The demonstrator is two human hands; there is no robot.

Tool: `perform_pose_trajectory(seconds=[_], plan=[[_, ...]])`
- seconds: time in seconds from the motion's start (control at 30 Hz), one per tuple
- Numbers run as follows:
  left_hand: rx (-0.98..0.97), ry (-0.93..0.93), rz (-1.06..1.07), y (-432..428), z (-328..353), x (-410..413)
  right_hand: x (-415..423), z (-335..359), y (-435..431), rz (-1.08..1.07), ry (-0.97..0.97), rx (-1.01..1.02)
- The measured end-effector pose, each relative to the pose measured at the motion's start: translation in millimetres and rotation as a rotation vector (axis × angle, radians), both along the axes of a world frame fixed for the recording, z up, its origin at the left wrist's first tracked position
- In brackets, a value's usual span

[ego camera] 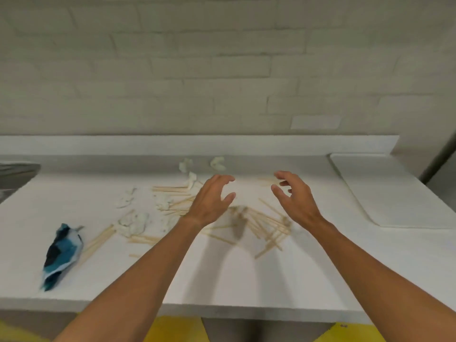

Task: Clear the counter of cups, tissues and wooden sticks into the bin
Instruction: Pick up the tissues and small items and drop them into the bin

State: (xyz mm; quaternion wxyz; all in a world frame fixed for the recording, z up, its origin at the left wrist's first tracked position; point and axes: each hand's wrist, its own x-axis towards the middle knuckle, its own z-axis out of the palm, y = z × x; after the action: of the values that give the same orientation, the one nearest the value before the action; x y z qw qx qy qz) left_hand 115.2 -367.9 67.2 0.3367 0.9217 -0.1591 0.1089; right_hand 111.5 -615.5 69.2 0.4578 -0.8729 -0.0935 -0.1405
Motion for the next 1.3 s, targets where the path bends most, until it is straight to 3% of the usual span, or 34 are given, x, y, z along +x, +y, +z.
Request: perform_pose_trajectory(seconds=[0.23,0.47,0.83,1.17,1.3], plan=[[0.003,0.094,0.286,55.6,-4.3,48.6,100.2,3.6,41.5,0.221,0.031,-0.038],[0.027,0.161,0.421,84.9,-27.4,82.2,173.1,-15.8,73.4,0.338,0.151,-0.129],[0.153,0.278,0.404,103.4,-59.3,149.0,263.6,-70.7,130.4,0.383,0.282,-0.43],[0.207,0.282,0.395,98.8,-78.6,183.8,296.6,-102.8,157.8,0.435,0.213,-0.518],[0.166,0.283,0.451,97.7,-82.1,184.9,282.1,-96.5,152.6,0.378,0.187,-0.4]])
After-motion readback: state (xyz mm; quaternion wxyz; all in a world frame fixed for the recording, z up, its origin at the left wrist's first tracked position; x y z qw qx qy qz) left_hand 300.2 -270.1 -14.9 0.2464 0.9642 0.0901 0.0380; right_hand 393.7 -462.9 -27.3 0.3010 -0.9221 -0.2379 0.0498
